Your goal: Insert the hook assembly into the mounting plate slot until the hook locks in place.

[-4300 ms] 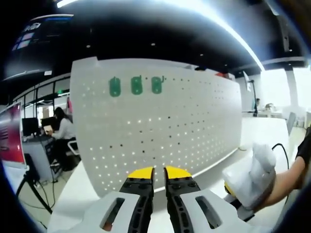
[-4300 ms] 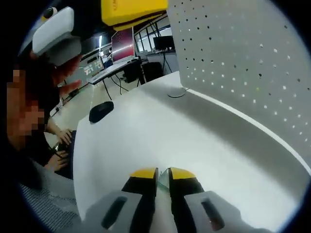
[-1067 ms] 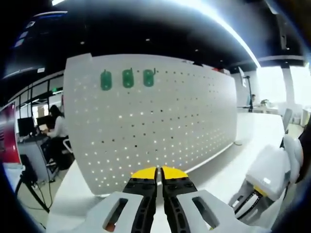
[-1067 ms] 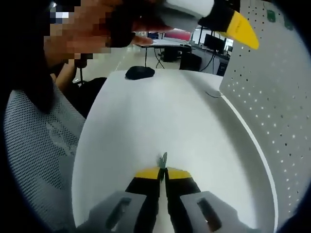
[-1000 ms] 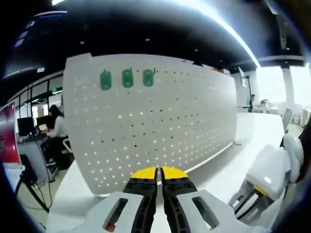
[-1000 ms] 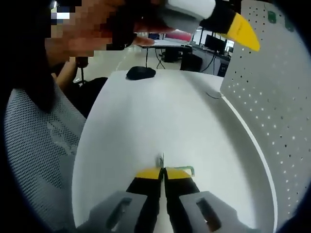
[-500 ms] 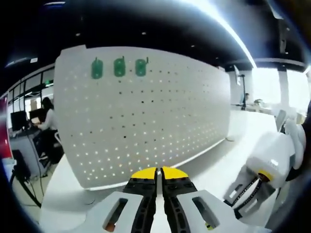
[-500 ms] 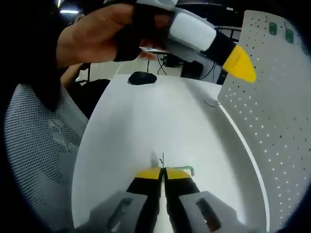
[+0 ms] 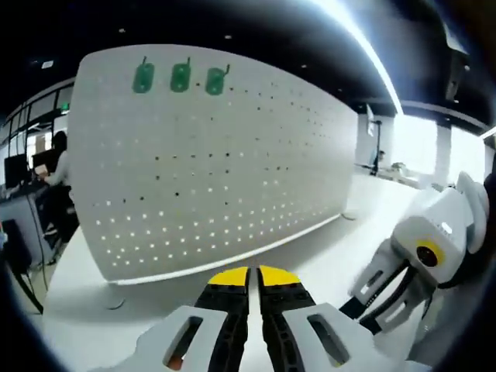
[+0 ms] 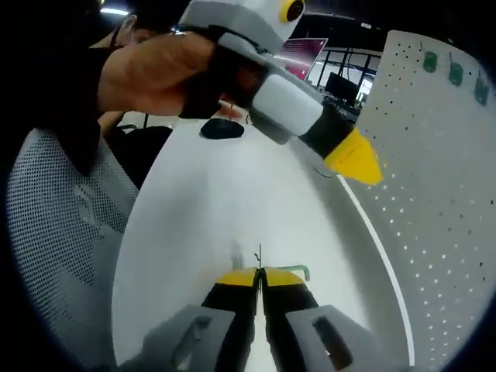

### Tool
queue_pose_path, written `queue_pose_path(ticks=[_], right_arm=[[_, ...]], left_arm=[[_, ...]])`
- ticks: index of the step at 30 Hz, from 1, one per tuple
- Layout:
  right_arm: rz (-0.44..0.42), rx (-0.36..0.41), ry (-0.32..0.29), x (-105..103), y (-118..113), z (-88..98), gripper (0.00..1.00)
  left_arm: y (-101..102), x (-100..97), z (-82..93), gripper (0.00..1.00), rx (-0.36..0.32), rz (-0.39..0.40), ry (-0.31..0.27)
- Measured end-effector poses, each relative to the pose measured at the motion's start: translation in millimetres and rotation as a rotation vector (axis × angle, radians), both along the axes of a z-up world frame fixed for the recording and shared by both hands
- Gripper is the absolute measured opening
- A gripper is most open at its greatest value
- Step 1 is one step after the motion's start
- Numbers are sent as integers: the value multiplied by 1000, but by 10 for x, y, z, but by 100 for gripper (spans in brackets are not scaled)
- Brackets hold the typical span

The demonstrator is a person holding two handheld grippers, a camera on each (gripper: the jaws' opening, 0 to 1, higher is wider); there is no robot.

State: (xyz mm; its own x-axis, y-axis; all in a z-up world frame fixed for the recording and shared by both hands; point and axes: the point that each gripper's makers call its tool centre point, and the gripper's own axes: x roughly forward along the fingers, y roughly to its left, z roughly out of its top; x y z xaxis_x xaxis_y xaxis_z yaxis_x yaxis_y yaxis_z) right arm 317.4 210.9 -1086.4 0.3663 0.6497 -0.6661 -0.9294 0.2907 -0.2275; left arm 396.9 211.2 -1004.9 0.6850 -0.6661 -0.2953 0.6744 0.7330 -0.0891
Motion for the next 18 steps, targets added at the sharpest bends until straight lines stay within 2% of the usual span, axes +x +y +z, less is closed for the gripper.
queue_pose_path(ticks=[4, 14, 18], right_arm=[[0, -5, -17, -2, -28, 36, 0], [3, -22, -71, 35, -89, 119, 0], [11, -33, -109, 44, -116, 171, 0]], left_arm=[[-56, -40, -59, 3, -5, -32, 34], [-135, -120, -179, 3, -91, -92, 154], [-215, -206, -237, 4, -156, -140, 241]])
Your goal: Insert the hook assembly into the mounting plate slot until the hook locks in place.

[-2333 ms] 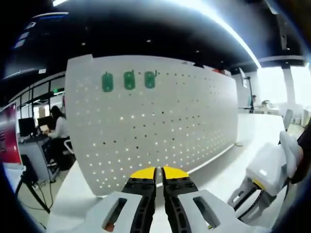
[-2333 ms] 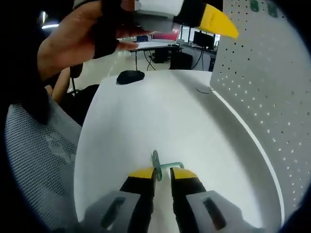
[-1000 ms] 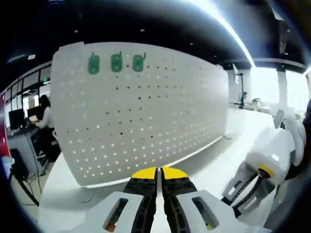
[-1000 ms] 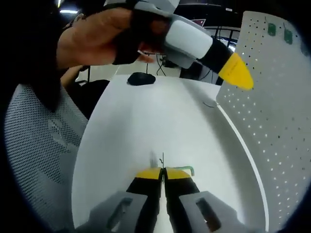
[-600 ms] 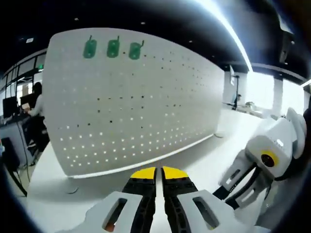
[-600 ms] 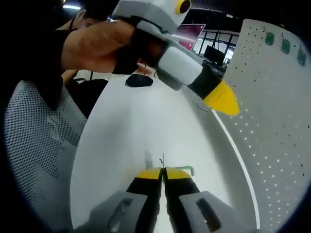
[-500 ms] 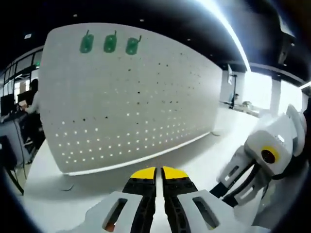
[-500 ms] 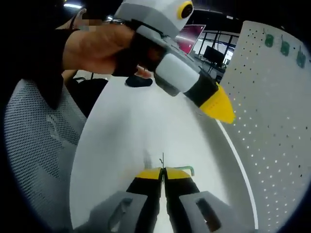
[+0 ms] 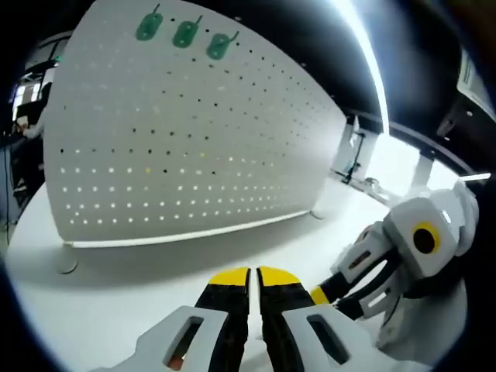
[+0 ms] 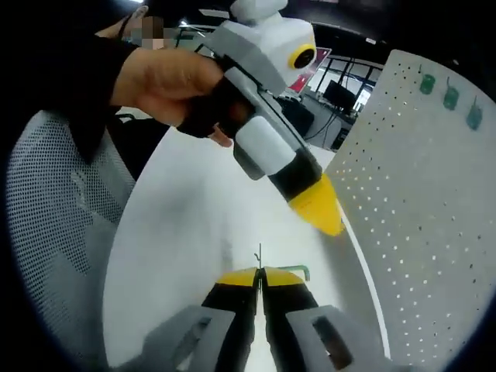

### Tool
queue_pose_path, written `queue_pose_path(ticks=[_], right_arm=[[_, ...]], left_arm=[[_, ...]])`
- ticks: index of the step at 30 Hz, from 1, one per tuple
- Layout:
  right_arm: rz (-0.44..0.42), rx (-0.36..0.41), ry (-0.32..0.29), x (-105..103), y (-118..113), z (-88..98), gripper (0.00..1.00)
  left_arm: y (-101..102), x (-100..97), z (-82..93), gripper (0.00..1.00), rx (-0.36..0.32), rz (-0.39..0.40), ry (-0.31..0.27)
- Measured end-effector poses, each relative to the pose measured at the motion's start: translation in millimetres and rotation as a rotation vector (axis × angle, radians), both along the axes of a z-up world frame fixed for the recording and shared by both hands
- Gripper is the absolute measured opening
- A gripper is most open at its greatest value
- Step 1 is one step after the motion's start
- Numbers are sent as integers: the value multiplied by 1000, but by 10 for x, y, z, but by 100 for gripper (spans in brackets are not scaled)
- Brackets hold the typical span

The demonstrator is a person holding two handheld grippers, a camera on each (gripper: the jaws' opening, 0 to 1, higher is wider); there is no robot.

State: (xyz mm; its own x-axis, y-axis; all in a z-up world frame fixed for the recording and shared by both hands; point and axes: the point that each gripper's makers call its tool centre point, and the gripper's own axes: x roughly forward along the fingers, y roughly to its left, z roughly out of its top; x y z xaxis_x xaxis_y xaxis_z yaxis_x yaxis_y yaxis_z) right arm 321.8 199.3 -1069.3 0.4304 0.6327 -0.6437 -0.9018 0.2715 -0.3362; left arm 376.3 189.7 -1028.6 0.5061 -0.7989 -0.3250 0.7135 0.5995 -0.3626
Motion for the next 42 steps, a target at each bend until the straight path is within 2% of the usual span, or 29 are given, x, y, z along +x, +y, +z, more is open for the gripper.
queue_pose_path(ticks=[4, 6, 8, 11, 15, 22, 28, 34, 42], right_arm=[[6, -2, -24, 13, -5, 45, 0], [10, -5, -33, 18, -3, 54, 0], [18, -4, -40, 13, 8, 65, 0], [28, -9, -50, 6, 23, 68, 0], [37, -16, -64, 5, 29, 79, 0], [48, -5, -80, -2, 65, 133, 0], [62, 10, -97, -7, 88, 179, 0], [80, 15, -113, -22, 112, 210, 0], [82, 3, -127, -14, 103, 203, 0]], left_arm=[[-21, -27, -45, 5, 17, -16, 6], [-41, -57, -60, 5, 5, -31, 24], [-74, -106, -78, 5, -31, -51, 69], [-67, -109, -106, 6, -49, -52, 96], [-51, -112, -84, 7, -142, -29, 180], [14, -76, -140, 8, -165, 4, 223], [-34, -144, -148, 9, -242, -16, 311], [-61, -189, -152, 5, -250, -34, 328], [-37, -177, -145, 3, -246, -29, 318]])
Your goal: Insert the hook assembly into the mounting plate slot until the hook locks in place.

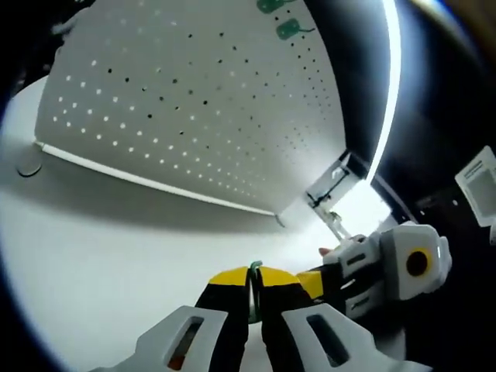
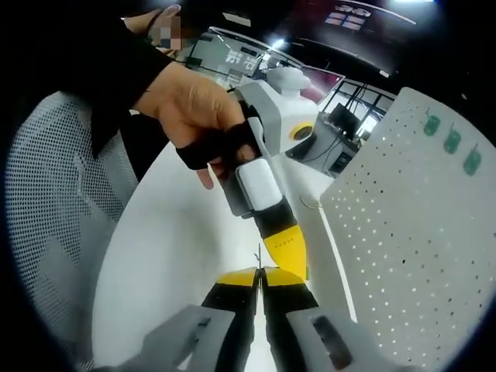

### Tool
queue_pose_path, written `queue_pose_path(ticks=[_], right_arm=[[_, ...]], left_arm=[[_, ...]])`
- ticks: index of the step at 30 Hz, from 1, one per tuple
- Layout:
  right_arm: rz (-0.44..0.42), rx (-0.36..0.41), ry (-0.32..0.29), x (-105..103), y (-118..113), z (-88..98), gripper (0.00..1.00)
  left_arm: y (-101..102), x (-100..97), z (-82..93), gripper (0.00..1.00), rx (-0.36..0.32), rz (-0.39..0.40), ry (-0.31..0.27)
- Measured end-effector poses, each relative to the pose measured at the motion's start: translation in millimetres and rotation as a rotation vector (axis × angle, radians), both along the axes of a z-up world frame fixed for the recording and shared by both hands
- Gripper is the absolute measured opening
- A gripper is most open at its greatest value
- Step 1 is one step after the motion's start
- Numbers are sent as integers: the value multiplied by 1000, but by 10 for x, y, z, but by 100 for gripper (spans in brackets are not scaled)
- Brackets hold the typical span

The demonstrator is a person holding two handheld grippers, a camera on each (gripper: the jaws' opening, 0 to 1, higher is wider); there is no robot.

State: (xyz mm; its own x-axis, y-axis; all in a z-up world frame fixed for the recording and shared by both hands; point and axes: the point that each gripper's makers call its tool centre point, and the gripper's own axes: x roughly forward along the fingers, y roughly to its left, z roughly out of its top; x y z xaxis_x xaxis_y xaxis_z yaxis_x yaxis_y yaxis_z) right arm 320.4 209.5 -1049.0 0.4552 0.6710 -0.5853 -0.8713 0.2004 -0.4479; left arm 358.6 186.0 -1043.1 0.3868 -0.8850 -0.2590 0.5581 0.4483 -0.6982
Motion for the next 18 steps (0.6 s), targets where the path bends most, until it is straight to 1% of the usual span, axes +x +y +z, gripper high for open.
queue_pose_path(ticks=[2, 6, 9, 11, 15, 17, 18], right_arm=[[-6, -5, -6, 10, -8, 4, 0], [-31, -5, 5, 40, -42, -8, 0], [-78, 11, 25, 90, -84, -2, 3], [-98, 20, 32, 112, -98, 10, 5], [-131, 31, 39, 136, -123, 29, 6], [-139, 39, 53, 129, -119, 30, 6], [-137, 56, 68, 107, -96, 38, 5]], left_arm=[[8, 11, 20, 3, -3, 7, -5], [35, 38, 16, 3, -2, 24, -7], [55, 55, 16, 2, 1, 33, -12], [64, 73, 33, 2, 1, 45, -24], [125, 148, 68, 2, -3, 85, -45], [144, 167, 93, 2, -8, 101, -55], [158, 187, 121, 2, -15, 115, -64]])
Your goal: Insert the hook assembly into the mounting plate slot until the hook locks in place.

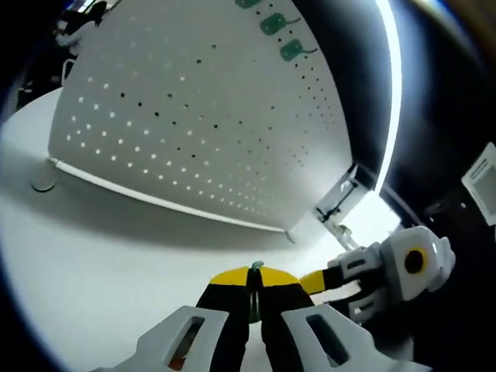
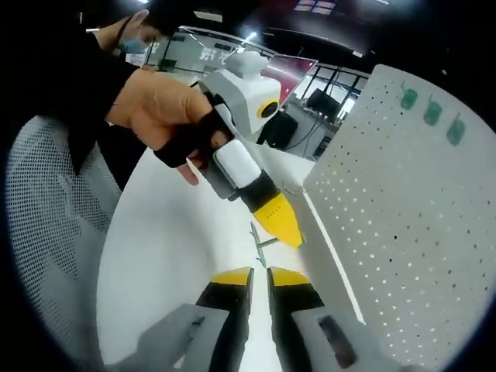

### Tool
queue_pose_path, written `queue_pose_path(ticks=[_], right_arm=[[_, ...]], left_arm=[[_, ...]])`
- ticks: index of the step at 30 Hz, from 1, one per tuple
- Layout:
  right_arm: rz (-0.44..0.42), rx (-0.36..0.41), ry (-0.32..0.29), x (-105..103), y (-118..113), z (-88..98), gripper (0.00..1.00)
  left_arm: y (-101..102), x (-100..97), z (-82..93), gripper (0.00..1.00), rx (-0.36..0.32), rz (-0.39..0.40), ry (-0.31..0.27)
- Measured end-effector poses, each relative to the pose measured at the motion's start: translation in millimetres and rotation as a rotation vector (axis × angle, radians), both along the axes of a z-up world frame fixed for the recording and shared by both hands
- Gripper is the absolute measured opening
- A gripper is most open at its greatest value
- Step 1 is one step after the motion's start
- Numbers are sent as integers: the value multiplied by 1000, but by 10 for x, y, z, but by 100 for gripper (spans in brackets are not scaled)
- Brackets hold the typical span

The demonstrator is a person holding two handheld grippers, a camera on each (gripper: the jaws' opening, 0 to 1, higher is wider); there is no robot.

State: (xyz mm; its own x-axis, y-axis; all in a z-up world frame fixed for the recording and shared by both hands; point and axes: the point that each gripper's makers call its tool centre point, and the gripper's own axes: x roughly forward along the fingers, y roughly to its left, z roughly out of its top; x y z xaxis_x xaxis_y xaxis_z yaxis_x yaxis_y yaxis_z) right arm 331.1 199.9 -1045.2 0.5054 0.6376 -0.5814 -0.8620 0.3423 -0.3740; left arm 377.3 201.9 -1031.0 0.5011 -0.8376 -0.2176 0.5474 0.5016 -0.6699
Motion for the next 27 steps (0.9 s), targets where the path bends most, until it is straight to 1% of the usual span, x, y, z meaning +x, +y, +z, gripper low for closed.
queue_pose_path(ticks=[4, 7, 11, 13, 22, 27], right_arm=[[40, 63, 35, -104, 132, 55, 6], [47, 62, 19, -113, 157, 71, 6], [17, 69, 11, -49, 101, 107, 6], [1, 78, 21, -23, 63, 117, 5], [-72, 82, 29, 94, -76, 115, 4], [-112, 109, 44, 160, -154, 131, 4]], left_arm=[[-3, 19, 48, 2, -5, 9, -25], [-56, -4, 128, 2, -17, -12, -67], [-112, -40, 177, 2, -9, -45, -116], [-116, -33, 195, 2, -13, -44, -128], [-117, -31, 232, 2, -28, -44, -138], [-130, -40, 224, 2, -23, -51, -140]])
